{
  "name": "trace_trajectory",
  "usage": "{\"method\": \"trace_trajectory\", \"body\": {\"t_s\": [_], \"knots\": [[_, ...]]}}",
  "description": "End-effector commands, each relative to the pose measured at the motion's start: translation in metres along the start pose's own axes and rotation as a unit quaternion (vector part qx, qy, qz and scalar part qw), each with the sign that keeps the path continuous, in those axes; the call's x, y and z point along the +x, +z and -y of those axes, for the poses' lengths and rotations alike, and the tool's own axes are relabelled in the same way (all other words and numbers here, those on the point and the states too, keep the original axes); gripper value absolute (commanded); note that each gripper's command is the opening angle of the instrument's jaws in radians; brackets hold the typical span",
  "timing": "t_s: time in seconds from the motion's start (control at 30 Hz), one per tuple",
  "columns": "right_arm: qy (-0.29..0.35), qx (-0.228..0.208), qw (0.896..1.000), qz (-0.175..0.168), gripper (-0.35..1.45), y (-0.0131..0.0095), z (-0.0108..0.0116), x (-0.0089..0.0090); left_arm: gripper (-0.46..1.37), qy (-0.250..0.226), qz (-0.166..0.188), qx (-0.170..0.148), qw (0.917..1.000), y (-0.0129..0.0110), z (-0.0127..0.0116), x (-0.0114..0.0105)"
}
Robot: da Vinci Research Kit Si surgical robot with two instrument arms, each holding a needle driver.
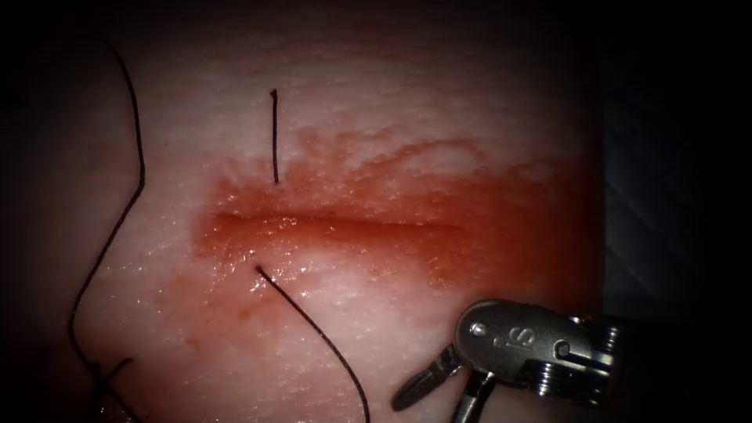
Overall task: Wound Closure
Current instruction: Grasp the tail of the suture with the right grasper to adjust
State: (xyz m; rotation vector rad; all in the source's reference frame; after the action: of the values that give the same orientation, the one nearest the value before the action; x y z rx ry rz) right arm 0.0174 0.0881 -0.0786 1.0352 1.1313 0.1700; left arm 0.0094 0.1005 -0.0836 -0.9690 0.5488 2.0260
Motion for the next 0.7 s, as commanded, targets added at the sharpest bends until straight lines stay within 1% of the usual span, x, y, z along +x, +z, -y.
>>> {"method": "trace_trajectory", "body": {"t_s": [0.03, 0.07, 0.13, 0.2, 0.23, 0.33, 0.37, 0.4, 0.47, 0.5, 0.6, 0.67, 0.7], "knots": [[0.009, -0.014, 1.0, -0.003, 1.43, -0.0003, 0.0, 0.0003, -0.35, 0.0, 0.0, -0.003, 1.0, 0.0, 0.0, 0.0], [0.011, -0.023, 1.0, -0.007, 1.44, -0.0007, 0.0001, 0.0004, -0.35, 0.0, 0.0, -0.003, 1.0, 0.0, 0.0, 0.0], [0.017, -0.014, 1.0, -0.009, 1.41, -0.0016, 0.0004, 0.0005, -0.35, 0.0, 0.0, -0.003, 1.0, 0.0, -0.0001, 0.0], [0.02, -0.004, 1.0, -0.012, 1.23, -0.0027, 0.0006, 0.0005, -0.35, 0.0, 0.0, -0.003, 1.0, 0.0, -0.0001, 0.0], [0.022, -0.007, 1.0, -0.015, 1.2, -0.0032, 0.0004, 0.0008, -0.35, 0.0, 0.0, -0.003, 1.0, 0.0, -0.0001, 0.0], [0.041, -0.074, 0.995, -0.048, 1.16, -0.0049, -0.0011, 0.002, -0.35, 0.0, 0.0, -0.003, 1.0, 0.0, -0.0001, 0.0], [0.053, -0.103, 0.991, -0.069, 1.11, -0.0054, -0.002, 0.0025, -0.35, 0.0, 0.0, -0.004, 1.0, 0.0, -0.0002, 0.0], [0.074, -0.122, 0.986, -0.086, 1.09, -0.0057, -0.0027, 0.0028, -0.35, 0.0, -0.001, -0.005, 1.0, 0.0001, -0.0003, 0.0], [0.123, -0.147, 0.973, -0.125, 1.05, -0.006, -0.0041, 0.0033, -0.35, -0.001, -0.002, -0.009, 1.0, 0.0002, -0.0007, 0.0001], [0.145, -0.161, 0.966, -0.144, 1.03, -0.006, -0.0051, 0.0035, -0.35, -0.001, -0.004, -0.013, 0.9999, 0.0003, -0.0011, 0.0001], [0.178, -0.189, 0.952, -0.16, 1.01, -0.0055, -0.008, 0.0042, -0.35, 0.002, -0.009, -0.021, 0.9997, 0.0009, -0.0022, 0.0001], [0.188, -0.209, 0.945, -0.166, 0.99, -0.0051, -0.01, 0.0045, -0.35, 0.003, -0.009, -0.025, 0.9996, 0.0013, -0.0029, 0.0002], [0.19, -0.215, 0.943, -0.168, 0.99, -0.005, -0.0105, 0.0046, -0.35, 0.003, -0.01, -0.027, 0.9996, 0.0014, -0.0031, 0.0002]]}}
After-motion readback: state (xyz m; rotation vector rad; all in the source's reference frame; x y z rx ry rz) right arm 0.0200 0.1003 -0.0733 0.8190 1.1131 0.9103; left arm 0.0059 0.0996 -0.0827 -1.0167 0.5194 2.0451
